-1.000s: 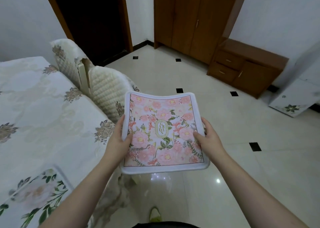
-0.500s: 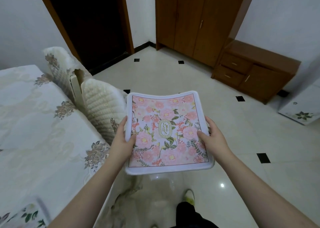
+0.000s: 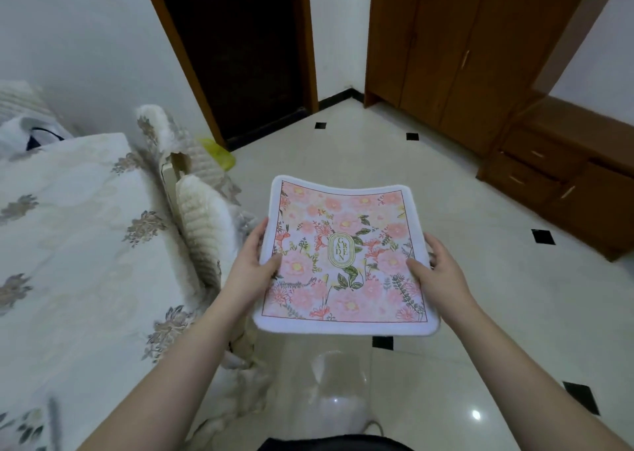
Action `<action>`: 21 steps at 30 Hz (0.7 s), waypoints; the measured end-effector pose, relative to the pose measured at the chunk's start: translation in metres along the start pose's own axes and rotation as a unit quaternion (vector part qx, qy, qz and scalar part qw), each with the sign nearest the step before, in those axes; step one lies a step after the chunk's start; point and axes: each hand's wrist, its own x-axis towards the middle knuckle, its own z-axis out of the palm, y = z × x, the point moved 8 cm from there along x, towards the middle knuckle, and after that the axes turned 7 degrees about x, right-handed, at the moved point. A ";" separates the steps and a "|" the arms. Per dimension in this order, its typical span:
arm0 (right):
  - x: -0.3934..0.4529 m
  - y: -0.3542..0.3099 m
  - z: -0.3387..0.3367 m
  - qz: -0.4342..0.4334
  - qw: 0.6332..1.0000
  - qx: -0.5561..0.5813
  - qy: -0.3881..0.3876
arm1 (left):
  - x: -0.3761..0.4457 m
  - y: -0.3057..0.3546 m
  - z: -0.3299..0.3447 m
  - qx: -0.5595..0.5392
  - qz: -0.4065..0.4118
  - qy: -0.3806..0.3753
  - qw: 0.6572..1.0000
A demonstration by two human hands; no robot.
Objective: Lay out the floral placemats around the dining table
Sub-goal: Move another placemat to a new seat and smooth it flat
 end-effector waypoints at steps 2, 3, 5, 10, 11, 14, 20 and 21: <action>0.015 -0.003 -0.003 -0.003 1.000 0.005 -0.006 | 0.005 0.006 0.004 -0.003 -0.006 0.012 1.000; 0.021 -0.004 -0.003 -0.004 1.000 0.004 -0.009 | 0.007 0.008 0.004 0.002 -0.008 0.017 1.000; 0.034 -0.006 0.000 -0.009 1.000 0.004 -0.020 | 0.013 0.010 0.003 0.015 -0.016 0.026 0.999; 0.063 -0.015 0.018 -0.011 0.999 0.013 -0.050 | 0.026 0.007 -0.005 -0.015 -0.042 0.045 0.998; 0.070 -0.017 0.023 -0.012 0.998 0.011 -0.056 | 0.029 0.006 -0.008 -0.021 -0.045 0.051 0.997; 0.089 -0.021 0.047 -0.014 0.997 -0.003 -0.078 | 0.044 -0.004 -0.022 -0.048 -0.054 0.071 0.995; 0.131 -0.042 0.092 -0.028 0.994 -0.021 -0.100 | 0.080 -0.020 -0.049 -0.098 -0.063 0.093 0.989; 0.140 -0.046 0.099 -0.026 0.994 -0.027 -0.102 | 0.087 -0.023 -0.053 -0.101 -0.068 0.098 0.988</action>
